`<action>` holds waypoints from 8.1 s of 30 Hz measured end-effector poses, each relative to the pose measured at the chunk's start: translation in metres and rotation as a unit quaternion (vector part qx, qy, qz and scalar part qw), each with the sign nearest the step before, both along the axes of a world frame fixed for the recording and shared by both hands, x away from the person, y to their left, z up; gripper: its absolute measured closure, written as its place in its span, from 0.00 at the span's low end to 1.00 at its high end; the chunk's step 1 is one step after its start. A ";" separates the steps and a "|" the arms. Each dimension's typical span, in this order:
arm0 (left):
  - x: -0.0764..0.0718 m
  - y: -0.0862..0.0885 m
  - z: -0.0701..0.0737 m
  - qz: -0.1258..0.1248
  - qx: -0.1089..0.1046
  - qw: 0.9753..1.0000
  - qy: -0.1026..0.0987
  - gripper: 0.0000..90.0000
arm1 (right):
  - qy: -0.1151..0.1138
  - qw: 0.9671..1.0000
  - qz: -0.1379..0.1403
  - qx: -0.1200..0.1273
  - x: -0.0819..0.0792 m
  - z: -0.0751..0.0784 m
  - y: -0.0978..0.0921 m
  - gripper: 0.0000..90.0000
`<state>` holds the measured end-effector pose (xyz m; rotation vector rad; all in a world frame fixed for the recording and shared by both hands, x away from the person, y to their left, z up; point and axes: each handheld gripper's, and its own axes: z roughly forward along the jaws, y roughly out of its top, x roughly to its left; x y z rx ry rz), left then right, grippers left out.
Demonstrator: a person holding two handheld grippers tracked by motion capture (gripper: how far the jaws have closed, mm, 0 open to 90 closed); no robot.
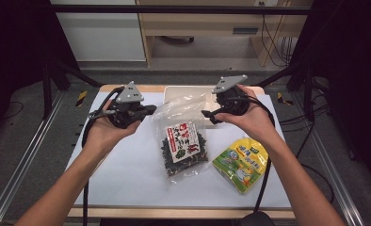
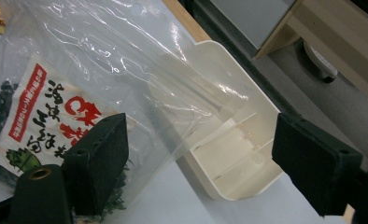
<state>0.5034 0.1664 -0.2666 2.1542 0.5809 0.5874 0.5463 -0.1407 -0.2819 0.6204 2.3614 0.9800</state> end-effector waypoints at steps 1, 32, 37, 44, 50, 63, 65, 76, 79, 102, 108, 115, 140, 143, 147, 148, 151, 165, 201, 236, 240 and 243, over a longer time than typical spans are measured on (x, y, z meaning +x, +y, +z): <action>-0.001 -0.002 0.002 -0.001 -0.002 1.000 -0.001 1.00 | -0.002 1.000 0.003 -0.007 0.002 0.001 0.000 0.22; -0.016 -0.036 0.024 -0.046 0.002 0.999 -0.018 1.00 | 0.014 0.995 0.086 -0.047 0.025 0.010 0.017 0.21; -0.017 -0.037 0.025 -0.049 0.005 0.999 -0.020 1.00 | 0.033 0.992 0.108 -0.064 0.026 0.004 0.021 0.27; -0.014 -0.035 0.024 -0.041 0.006 0.999 -0.018 1.00 | 0.050 0.987 0.129 -0.083 0.021 0.004 0.018 0.53; -0.010 -0.033 0.021 -0.030 0.007 0.999 -0.015 1.00 | 0.050 0.986 0.133 -0.091 0.016 0.007 0.011 0.81; 0.000 -0.026 0.016 -0.010 -0.001 1.000 -0.012 1.00 | 0.059 0.982 0.148 -0.103 0.010 0.014 0.010 0.94; 0.001 -0.024 0.015 -0.007 -0.006 1.000 -0.013 0.99 | 0.059 0.981 0.149 -0.105 0.009 0.015 0.011 0.94; 0.000 -0.011 0.005 0.036 -0.048 0.998 -0.030 0.39 | 0.068 0.985 0.134 -0.084 0.004 0.024 0.000 0.97; -0.002 -0.003 0.000 0.047 -0.062 0.997 -0.025 0.29 | 0.063 0.988 0.122 -0.075 0.000 0.031 -0.004 0.97; -0.030 0.051 -0.146 0.123 -0.070 0.988 0.058 0.12 | 0.043 0.999 -0.008 -0.026 -0.003 0.101 -0.008 0.99; -0.039 0.062 -0.164 0.121 -0.041 0.990 0.062 0.10 | 0.042 0.998 -0.052 -0.002 0.019 0.112 -0.007 0.99; -0.047 0.070 -0.169 0.124 -0.030 0.990 0.063 0.09 | 0.038 0.995 -0.090 0.011 0.039 0.113 0.000 0.99; -0.043 0.077 -0.182 0.150 -0.021 0.985 0.081 0.09 | 0.052 0.989 -0.137 0.019 0.075 0.098 0.028 0.99; -0.042 0.078 -0.182 0.150 -0.022 0.985 0.081 0.09 | 0.061 0.988 -0.141 0.023 0.080 0.091 0.031 0.99; -0.042 0.078 -0.182 0.149 -0.021 0.985 0.081 0.09 | 0.066 0.987 -0.146 0.027 0.083 0.086 0.032 0.99; -0.043 0.078 -0.182 0.149 -0.021 0.985 0.081 0.09 | 0.067 0.987 -0.146 0.029 0.084 0.085 0.032 0.99; -0.043 0.077 -0.183 0.148 -0.020 0.985 0.082 0.09 | 0.072 0.986 -0.146 0.025 0.086 0.081 0.035 0.99; -0.043 0.074 -0.184 0.144 -0.016 0.986 0.084 0.09 | 0.104 0.985 -0.136 0.014 0.098 0.054 0.048 0.99; -0.043 0.071 -0.187 0.142 -0.005 0.986 0.087 0.09 | 0.062 0.988 -0.118 0.082 0.103 0.016 0.032 0.74; -0.043 0.072 -0.187 0.143 -0.006 0.986 0.086 0.09 | 0.031 0.990 -0.057 0.128 0.066 0.005 0.067 0.29; -0.042 0.073 -0.186 0.145 -0.005 0.986 0.086 0.09 | 0.027 0.990 -0.044 0.132 0.058 0.007 0.074 0.27; -0.042 0.073 -0.186 0.145 -0.005 0.986 0.086 0.09 | 0.024 0.990 -0.035 0.136 0.052 0.009 0.077 0.25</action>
